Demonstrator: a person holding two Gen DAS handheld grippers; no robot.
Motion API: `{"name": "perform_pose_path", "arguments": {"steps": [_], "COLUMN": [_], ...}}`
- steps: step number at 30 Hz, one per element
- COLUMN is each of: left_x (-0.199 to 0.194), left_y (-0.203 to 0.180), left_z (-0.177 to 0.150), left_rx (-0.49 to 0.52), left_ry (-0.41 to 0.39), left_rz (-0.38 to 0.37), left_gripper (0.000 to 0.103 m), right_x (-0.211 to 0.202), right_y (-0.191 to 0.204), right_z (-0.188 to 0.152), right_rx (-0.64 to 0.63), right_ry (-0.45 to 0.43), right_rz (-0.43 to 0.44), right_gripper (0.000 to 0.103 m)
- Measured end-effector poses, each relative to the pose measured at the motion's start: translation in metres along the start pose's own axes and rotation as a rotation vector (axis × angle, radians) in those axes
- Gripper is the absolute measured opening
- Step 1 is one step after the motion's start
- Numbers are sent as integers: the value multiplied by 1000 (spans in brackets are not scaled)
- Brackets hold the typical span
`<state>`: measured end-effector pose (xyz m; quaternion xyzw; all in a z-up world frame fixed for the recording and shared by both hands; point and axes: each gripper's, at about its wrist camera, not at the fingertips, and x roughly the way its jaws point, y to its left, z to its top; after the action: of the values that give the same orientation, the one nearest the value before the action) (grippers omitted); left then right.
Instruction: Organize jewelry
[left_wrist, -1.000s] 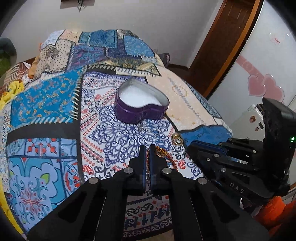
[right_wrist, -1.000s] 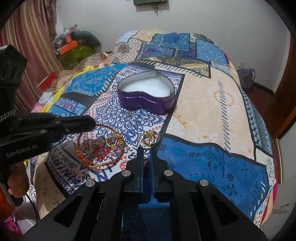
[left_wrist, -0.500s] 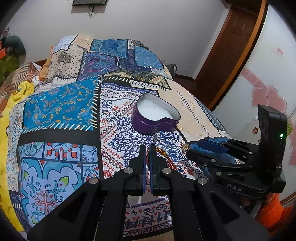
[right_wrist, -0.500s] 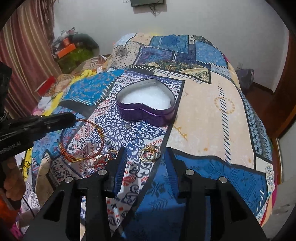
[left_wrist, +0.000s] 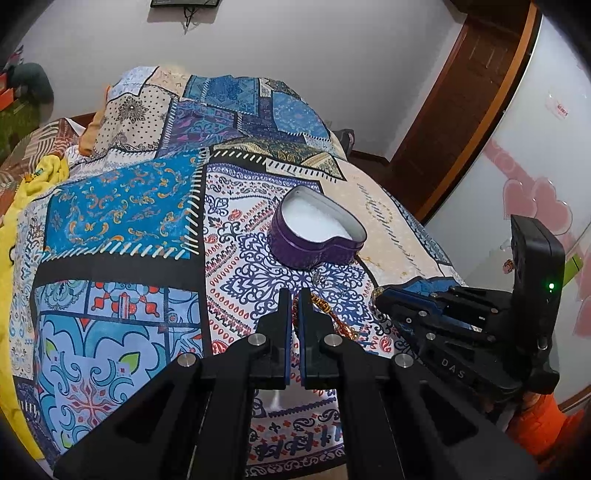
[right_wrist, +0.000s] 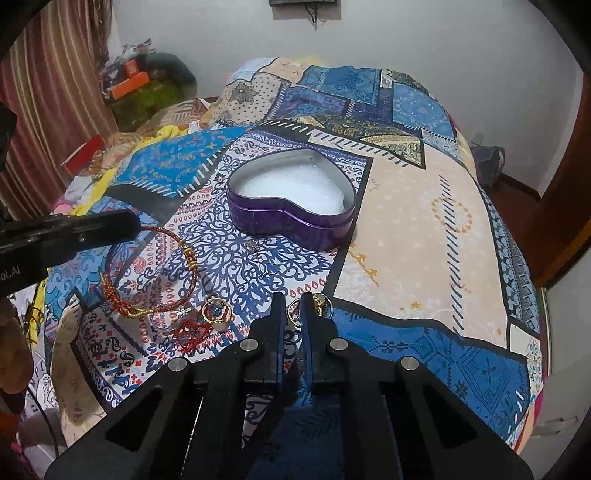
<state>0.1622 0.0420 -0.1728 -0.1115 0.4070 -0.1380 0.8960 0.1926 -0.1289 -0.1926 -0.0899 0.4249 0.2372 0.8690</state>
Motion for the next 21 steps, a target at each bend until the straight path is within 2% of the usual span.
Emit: {"name": "perform_pose_path", "arguments": {"steps": [7, 11, 12, 13, 14, 15, 16, 19, 21], "left_x": [-15, -21, -21, -21, -22, -22, -21, -20, -18], "left_y": [-4, -6, -6, -6, -6, -6, -5, -3, -1], "left_z": [6, 7, 6, 6, 6, 5, 5, 5, 5], "left_rx": [9, 11, 11, 11, 11, 10, 9, 7, 6], "left_ry": [-41, -55, -55, -54, -53, -52, -52, -49, -45], "left_rz": [10, 14, 14, 15, 15, 16, 16, 16, 15], "left_gripper": [2, 2, 2, 2, 2, 2, 2, 2, 2], "right_x": [-24, -26, -22, -19, -17, -16, -15, -5, 4], "right_y": [-1, -7, -8, -9, -11, -11, -10, -4, -5], "right_z": [6, 7, 7, 7, 7, 6, 5, 4, 4], "right_rx": [-5, 13, 23, 34, 45, 49, 43, -6, -12], "right_ry": [-62, -51, -30, -13, -5, -7, -13, -3, 20], "right_rz": [-19, -19, -17, -5, 10, 15, 7, -38, -36], "right_gripper": [6, 7, 9, 21, 40, 47, 50, 50, 44]}}
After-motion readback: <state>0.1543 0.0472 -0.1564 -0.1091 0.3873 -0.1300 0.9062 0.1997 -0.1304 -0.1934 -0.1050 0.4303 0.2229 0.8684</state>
